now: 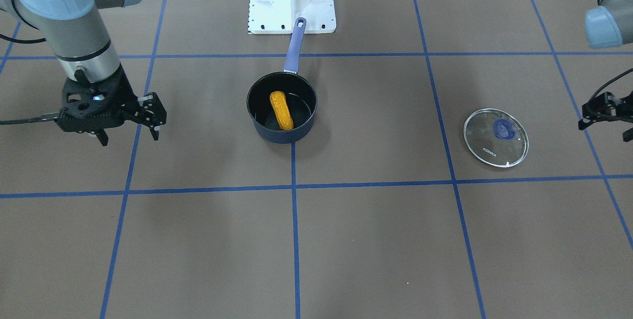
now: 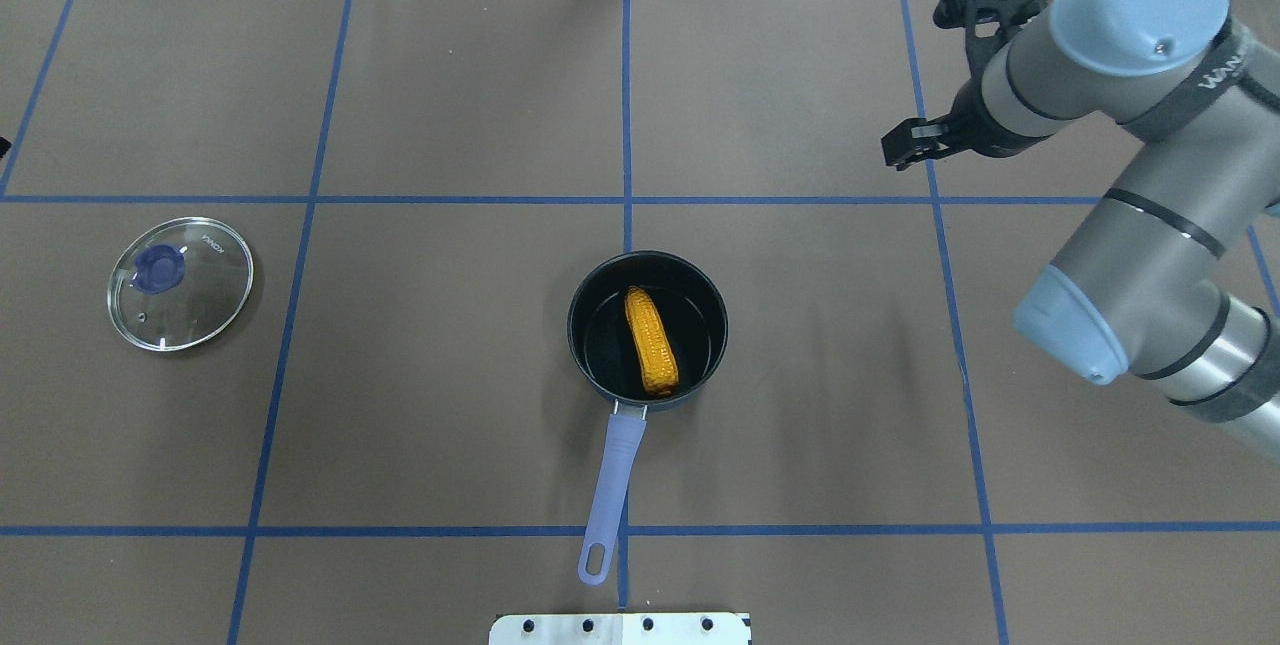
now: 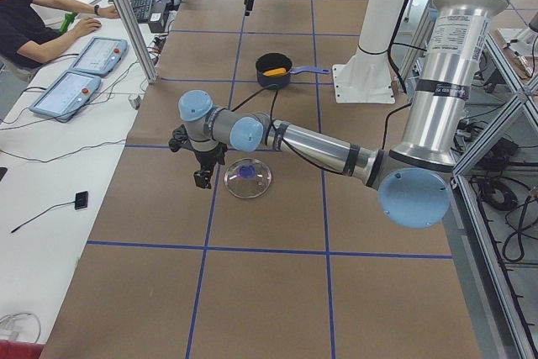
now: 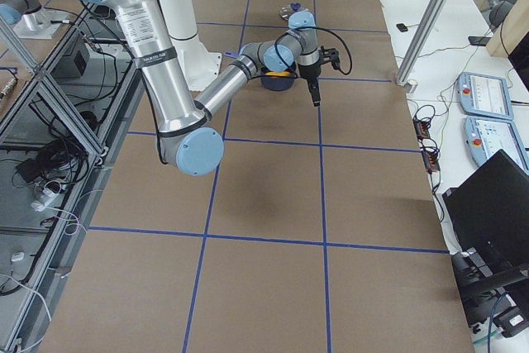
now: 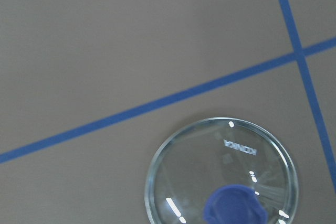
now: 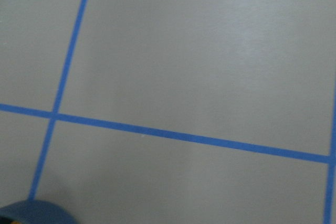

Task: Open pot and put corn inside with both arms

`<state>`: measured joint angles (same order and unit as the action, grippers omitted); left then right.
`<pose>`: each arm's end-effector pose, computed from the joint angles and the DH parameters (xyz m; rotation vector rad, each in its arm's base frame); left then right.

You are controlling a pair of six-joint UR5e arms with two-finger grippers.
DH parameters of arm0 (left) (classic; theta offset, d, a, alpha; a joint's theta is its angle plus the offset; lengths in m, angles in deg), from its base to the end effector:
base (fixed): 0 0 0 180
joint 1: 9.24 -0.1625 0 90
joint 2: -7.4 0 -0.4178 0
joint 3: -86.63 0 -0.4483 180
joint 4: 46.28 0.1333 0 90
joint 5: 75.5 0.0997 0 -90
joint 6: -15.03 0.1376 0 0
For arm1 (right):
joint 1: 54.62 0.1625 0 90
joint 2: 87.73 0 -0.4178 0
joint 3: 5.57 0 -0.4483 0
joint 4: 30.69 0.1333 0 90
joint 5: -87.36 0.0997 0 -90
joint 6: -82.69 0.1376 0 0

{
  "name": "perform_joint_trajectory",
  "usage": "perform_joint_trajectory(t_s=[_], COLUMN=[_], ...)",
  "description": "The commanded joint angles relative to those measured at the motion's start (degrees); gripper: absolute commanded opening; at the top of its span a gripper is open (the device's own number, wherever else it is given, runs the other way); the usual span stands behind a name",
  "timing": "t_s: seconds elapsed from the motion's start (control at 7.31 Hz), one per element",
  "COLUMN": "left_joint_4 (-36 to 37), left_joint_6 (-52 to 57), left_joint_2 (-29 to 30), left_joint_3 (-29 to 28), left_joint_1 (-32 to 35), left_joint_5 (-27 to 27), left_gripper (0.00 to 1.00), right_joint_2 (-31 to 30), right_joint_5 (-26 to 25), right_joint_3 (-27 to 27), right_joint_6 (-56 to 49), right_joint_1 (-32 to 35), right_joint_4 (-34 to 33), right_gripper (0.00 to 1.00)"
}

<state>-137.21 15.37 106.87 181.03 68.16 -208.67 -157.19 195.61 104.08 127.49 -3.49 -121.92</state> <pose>0.0983 -0.6195 0.5387 0.1652 0.7742 0.3113 -0.3369 -0.5617 0.3034 0.2979 -0.6774 -0.0096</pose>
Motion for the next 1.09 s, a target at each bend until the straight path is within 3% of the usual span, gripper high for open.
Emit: perform_joint_trajectory(t_s=[0.0, 0.14, 0.27, 0.68, 0.96], left_joint_4=[-0.5, -0.6, -0.6, -0.6, -0.6], left_joint_6=[6.6, 6.5, 6.0, 5.7, 6.3], left_joint_2=[-5.4, -5.9, -6.2, -5.9, -5.9], left_joint_3=[-0.7, -0.8, -1.1, -2.0, -2.0], left_joint_1=[3.1, 3.4, 3.4, 3.9, 3.9], left_joint_5=[-0.1, -0.2, -0.2, -0.1, -0.1], left_gripper=[0.99, 0.99, 0.99, 0.99, 0.99], right_joint_2=[-1.6, -2.0, -4.1, -16.3, -22.5], right_joint_5=[11.2, 14.0, 13.8, 21.5, 24.3], right_joint_3=[-0.3, -0.3, -0.2, -0.4, -0.8], right_joint_6=[-6.5, -18.1, -23.4, -25.5, -35.7], right_joint_1=[13.3, 18.6, 21.9, 30.1, 33.8], right_joint_4=[-6.3, -12.2, -17.4, -16.6, -16.5], right_gripper=[1.00, 1.00, 1.00, 1.00, 1.00])
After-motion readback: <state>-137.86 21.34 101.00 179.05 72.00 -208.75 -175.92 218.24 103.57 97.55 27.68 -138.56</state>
